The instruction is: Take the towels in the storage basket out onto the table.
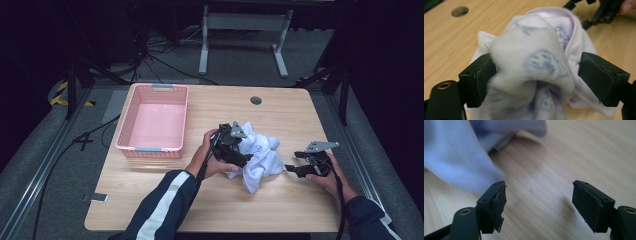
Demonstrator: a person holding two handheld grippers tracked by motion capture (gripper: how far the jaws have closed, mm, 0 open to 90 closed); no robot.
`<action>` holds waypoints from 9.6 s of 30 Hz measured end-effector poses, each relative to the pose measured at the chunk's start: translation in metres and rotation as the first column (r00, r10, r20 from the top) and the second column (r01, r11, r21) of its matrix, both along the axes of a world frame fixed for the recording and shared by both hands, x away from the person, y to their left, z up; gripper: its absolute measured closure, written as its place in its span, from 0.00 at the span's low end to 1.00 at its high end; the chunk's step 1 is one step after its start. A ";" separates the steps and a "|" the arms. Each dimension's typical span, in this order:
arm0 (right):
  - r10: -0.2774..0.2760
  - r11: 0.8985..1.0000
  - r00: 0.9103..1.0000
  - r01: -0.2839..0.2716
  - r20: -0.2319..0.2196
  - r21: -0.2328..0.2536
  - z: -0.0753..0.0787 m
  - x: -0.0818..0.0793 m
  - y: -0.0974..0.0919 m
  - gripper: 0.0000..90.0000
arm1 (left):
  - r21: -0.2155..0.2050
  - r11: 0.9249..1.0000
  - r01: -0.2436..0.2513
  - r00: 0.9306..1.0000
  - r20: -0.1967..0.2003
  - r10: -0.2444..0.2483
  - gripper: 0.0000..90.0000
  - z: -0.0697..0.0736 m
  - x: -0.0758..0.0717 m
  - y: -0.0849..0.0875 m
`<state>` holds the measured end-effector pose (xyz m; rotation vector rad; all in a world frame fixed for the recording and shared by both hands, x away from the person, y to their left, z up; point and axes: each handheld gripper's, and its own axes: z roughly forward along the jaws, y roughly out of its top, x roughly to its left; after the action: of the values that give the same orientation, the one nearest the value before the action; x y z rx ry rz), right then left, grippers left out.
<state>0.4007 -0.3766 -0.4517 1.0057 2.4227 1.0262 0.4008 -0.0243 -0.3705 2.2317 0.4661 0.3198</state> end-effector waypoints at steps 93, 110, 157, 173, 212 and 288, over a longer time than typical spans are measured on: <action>-0.191 0.980 0.946 0.199 0.263 -0.004 0.072 0.005 0.004 0.45 | 0.017 0.999 -0.052 0.993 -0.105 0.053 0.48 -0.077 -0.026 0.043; 0.020 0.987 1.000 -0.017 0.014 -0.157 0.012 0.020 0.037 0.74 | -0.049 0.979 -0.200 0.978 -0.075 0.197 0.48 -0.070 -0.004 0.057; -0.425 0.893 0.868 0.448 0.256 -0.039 0.047 0.033 -0.063 0.95 | 0.105 0.976 -0.192 0.973 -0.113 0.204 0.99 -0.066 -0.067 0.111; -0.425 0.890 0.874 0.451 0.234 -0.065 0.044 0.048 -0.071 0.68 | 0.016 0.952 -0.306 0.952 -0.020 0.307 0.78 -0.060 -0.077 0.151; 0.310 0.950 0.934 -0.297 0.180 -0.097 0.039 -0.048 0.100 0.87 | -0.010 0.994 -0.113 0.994 -0.009 0.113 0.91 -0.053 -0.048 0.094; 0.397 0.916 0.918 -0.397 -0.016 -0.061 0.064 -0.091 0.016 0.90 | -0.082 0.973 0.215 0.973 -0.066 -0.221 0.87 -0.037 -0.143 0.106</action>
<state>0.3101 -0.3606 -0.3882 0.4979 2.7090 1.0592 0.2576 0.0818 -0.4078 2.2025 0.2635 0.1016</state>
